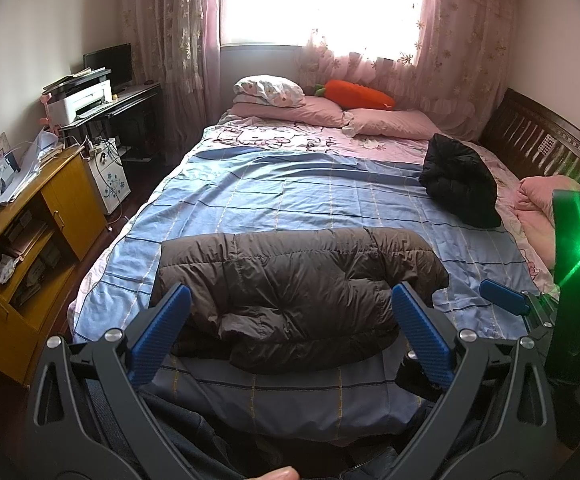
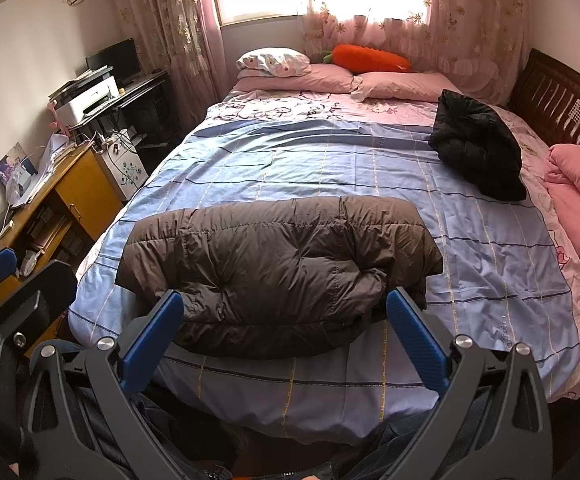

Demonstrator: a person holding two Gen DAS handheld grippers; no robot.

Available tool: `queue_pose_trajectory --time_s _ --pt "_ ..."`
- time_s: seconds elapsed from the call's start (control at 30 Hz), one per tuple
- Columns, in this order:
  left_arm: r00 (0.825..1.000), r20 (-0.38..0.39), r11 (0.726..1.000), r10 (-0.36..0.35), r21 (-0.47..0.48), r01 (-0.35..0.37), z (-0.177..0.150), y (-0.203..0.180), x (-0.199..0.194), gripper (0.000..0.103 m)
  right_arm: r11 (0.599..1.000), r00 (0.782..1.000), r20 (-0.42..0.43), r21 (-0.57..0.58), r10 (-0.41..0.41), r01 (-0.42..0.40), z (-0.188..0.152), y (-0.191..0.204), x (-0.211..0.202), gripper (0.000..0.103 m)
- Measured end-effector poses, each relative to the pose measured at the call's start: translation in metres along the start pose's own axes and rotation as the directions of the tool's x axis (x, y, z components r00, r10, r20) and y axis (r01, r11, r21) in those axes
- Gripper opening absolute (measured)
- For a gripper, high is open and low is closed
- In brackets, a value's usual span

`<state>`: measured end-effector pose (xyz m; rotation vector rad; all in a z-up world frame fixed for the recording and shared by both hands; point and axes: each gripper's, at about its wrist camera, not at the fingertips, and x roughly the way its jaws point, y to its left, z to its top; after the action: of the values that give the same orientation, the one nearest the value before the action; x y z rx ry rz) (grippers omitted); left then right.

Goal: Fold large clothes

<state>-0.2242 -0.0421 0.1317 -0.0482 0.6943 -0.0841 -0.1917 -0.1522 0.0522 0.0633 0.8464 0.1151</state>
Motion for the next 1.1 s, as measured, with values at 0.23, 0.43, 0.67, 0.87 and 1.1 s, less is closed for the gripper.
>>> queue_pose_trajectory --time_s 0.23,0.43,0.67,0.87,1.1 --pt "1.0 -0.002 1.0 -0.001 -0.001 0.001 0.0 0.003 0.0 0.101 1.0 1.0 0.0 -0.001 0.0 0.0 0.0 0.0 0.0 0.102" --pt "1.0 0.0 1.0 0.007 -0.002 -0.007 0.0 0.002 0.0 0.101 1.0 1.0 -0.002 -0.003 0.0 0.0 0.0 0.0 0.0 0.102" --pt "0.999 0.001 0.999 0.049 0.011 -0.049 0.0 -0.001 0.005 0.101 1.0 1.0 -0.005 -0.008 0.003 -0.003 0.001 -0.002 0.001 0.102" --pt "0.999 0.006 0.999 0.049 -0.013 -0.049 0.002 0.002 0.008 0.101 1.0 1.0 -0.011 -0.01 0.002 -0.003 0.001 -0.005 0.003 0.102" --pt "0.999 -0.012 0.999 0.045 0.007 -0.045 0.002 -0.004 0.018 0.101 1.0 1.0 -0.03 -0.014 0.005 -0.005 0.003 -0.013 0.017 0.102"
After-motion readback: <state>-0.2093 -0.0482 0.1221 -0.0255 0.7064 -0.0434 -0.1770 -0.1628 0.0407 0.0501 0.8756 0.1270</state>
